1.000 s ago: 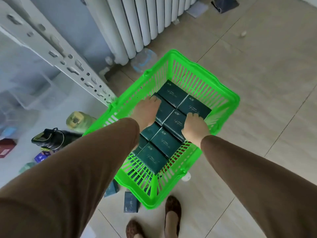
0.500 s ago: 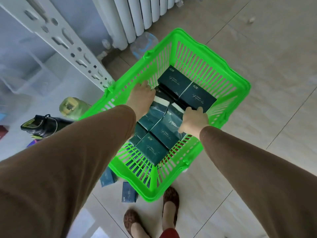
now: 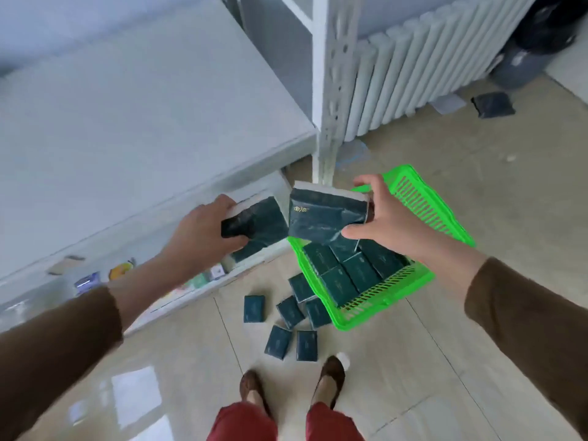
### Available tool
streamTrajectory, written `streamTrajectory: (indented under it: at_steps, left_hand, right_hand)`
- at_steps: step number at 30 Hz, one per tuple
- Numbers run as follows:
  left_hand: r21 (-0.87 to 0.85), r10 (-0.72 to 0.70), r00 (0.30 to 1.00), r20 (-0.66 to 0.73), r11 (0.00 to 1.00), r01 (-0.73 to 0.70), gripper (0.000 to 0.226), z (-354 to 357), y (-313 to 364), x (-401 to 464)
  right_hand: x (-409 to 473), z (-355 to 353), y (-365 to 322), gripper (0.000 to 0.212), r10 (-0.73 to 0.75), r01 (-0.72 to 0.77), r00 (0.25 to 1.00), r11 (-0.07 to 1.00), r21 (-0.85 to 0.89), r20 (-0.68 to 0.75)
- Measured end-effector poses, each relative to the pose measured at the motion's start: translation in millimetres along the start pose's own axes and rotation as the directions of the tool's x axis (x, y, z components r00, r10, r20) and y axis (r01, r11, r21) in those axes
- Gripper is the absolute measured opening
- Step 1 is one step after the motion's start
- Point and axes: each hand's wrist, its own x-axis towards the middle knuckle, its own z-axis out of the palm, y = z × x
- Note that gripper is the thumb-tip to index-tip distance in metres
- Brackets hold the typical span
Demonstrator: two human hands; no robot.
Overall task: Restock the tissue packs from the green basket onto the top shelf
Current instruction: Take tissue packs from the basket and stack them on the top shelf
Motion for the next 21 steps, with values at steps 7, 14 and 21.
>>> streamTrajectory:
  at_steps: [7, 14, 21]
  left_hand:
    - [-0.120, -0.165, 0.945, -0.283, 0.984, 0.136, 0.040, -178, -118, -82]
    - [0.000, -0.165, 0.876, -0.454, 0.983, 0.185, 0.050, -305, -306, -96]
    - [0.183, -0.142, 0.886, -0.441, 0.952, 0.244, 0.049, -379, -463, -79]
  right_hand:
    - [35, 97, -205, 0.061, -0.252, 0.229, 0.966, 0.933, 0.279, 0.050]
    - [97, 267, -368, 0.034, -0.383, 0.332, 0.917, 0.886, 0.323, 0.109]
    - [169, 418, -434, 0.041, -0.298, 0.278, 0.954, 0.916, 0.288, 0.028]
